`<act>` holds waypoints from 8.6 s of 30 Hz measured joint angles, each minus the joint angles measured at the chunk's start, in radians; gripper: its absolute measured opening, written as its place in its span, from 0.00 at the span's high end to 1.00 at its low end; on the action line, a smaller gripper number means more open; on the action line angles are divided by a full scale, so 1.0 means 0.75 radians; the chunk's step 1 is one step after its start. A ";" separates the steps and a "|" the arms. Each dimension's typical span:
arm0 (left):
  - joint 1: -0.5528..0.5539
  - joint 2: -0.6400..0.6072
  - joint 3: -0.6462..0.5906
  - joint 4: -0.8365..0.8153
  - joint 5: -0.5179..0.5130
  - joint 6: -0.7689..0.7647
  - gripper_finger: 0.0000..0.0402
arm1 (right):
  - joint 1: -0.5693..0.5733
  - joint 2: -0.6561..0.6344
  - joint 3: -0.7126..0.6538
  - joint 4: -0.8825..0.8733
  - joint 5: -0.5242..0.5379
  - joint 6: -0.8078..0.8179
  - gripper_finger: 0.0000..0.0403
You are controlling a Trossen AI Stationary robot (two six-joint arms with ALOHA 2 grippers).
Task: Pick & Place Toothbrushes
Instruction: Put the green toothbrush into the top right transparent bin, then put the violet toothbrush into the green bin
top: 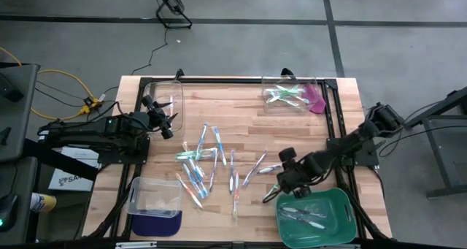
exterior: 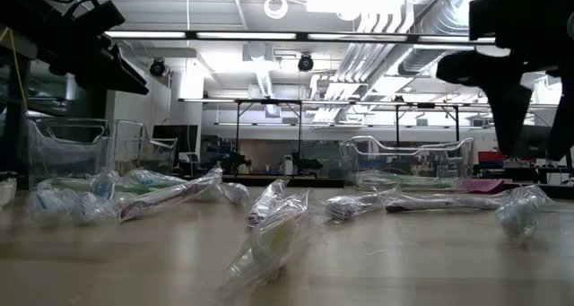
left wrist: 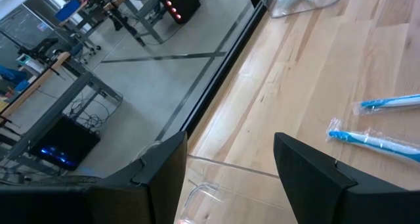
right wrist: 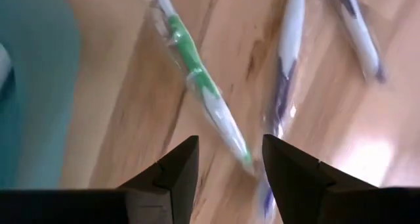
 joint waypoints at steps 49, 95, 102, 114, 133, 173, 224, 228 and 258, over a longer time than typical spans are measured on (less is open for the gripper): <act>0.000 0.000 0.000 -0.022 0.000 -0.001 0.45 | -0.168 0.046 -0.167 0.245 -0.178 -0.243 0.74; 0.000 0.000 0.000 -0.025 0.000 -0.006 0.45 | -0.246 0.113 0.011 -0.153 -0.285 -0.168 0.96; 0.000 0.000 0.000 -0.025 0.000 -0.006 0.45 | -0.295 0.113 0.184 -0.381 -0.253 -0.044 0.96; 0.000 0.000 0.000 -0.025 0.000 -0.006 0.45 | -0.433 0.113 0.384 -0.892 0.197 0.187 0.95; 0.000 0.000 0.000 -0.031 0.000 -0.005 0.45 | -0.850 0.063 0.386 -1.002 0.675 0.289 0.95; 0.000 0.000 0.000 -0.060 0.019 -0.015 0.45 | -1.500 0.063 0.385 -0.476 0.547 -0.528 0.82; 0.000 0.000 0.000 -0.060 0.020 -0.024 0.45 | -1.055 -0.124 0.311 -0.450 -0.597 0.044 0.73; 0.000 0.000 0.000 -0.060 0.020 -0.034 0.45 | -0.923 -0.124 0.232 -0.351 -0.595 0.044 0.73; 0.000 0.000 0.000 0.010 -0.064 0.141 0.45 | -0.458 -0.124 0.136 -0.256 -0.090 0.092 0.73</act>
